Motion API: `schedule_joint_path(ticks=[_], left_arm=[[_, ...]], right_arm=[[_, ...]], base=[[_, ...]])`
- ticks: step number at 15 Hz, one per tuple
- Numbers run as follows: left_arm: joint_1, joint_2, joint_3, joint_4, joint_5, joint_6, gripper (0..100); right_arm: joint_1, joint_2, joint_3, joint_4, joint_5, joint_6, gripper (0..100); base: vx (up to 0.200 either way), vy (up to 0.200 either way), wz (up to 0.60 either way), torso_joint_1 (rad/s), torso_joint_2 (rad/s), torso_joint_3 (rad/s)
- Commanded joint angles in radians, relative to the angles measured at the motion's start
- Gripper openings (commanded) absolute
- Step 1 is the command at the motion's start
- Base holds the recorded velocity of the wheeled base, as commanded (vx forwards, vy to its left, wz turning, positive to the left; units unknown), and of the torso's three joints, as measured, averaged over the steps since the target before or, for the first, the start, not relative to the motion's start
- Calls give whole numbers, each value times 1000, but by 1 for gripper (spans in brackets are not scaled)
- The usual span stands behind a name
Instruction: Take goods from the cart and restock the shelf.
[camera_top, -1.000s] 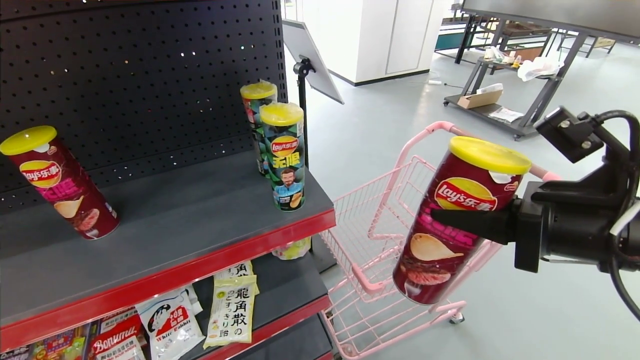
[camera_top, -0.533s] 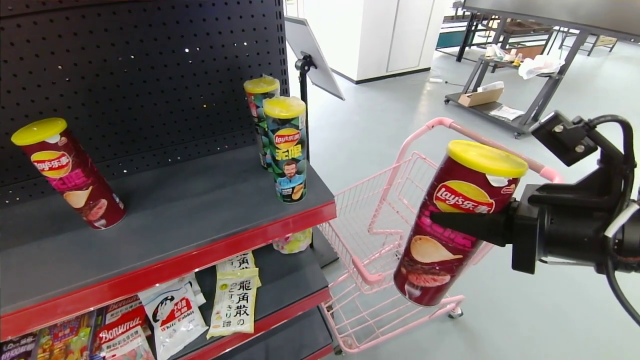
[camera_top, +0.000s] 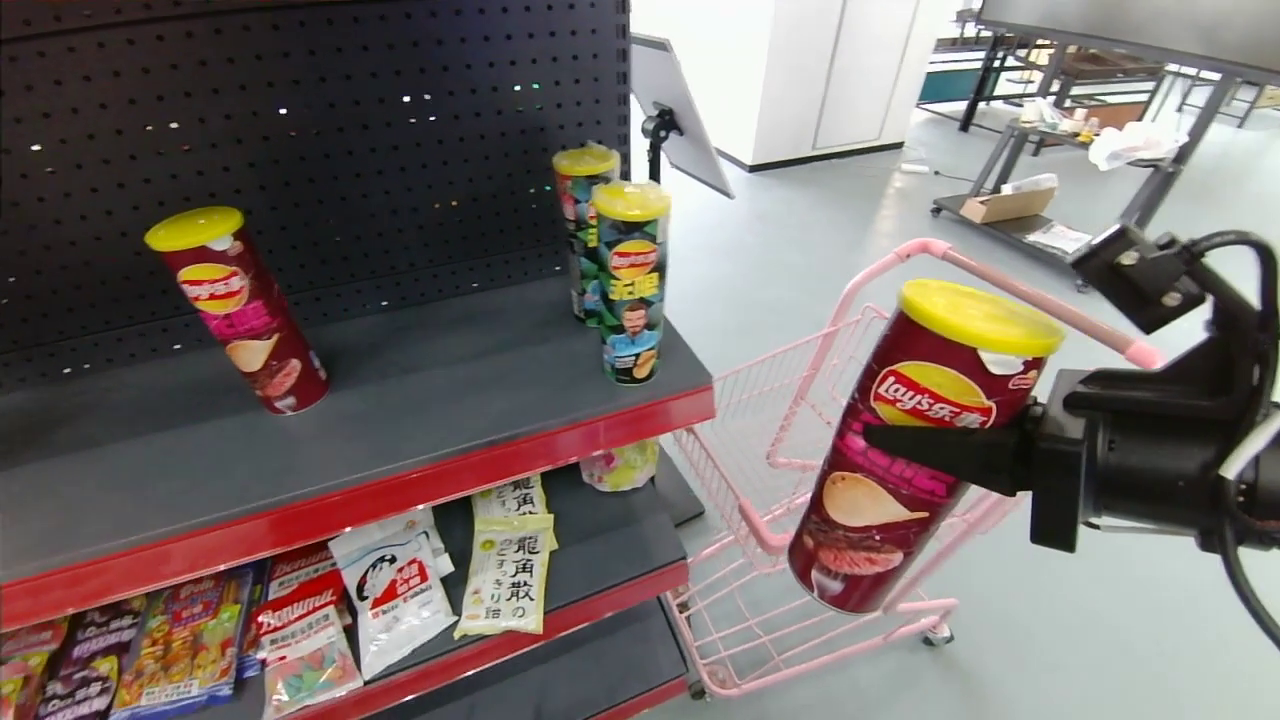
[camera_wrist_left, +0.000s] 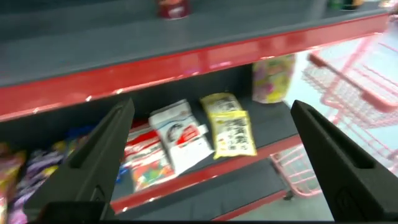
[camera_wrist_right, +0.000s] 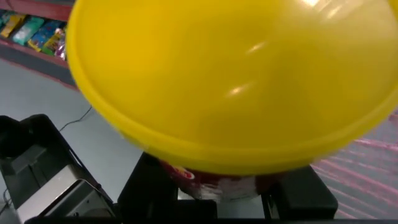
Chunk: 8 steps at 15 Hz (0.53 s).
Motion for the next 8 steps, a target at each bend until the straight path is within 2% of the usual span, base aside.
schedule_joint_path(ticks=[1, 6, 8], left_arm=[[1, 0, 0, 1, 1, 0, 100], [1, 0, 0, 1, -1, -3, 100], [-1, 0, 0, 1, 1, -2, 100]], right_arm=[[0, 3, 1, -2, 1, 0, 0], [0, 4, 1, -2, 3, -8, 0], [0, 4, 2, -2, 1, -11, 0]], base=[[0, 0, 600, 12, 2, -2], [0, 0, 600, 2, 2, 0], [0, 0, 0, 0, 0, 0]])
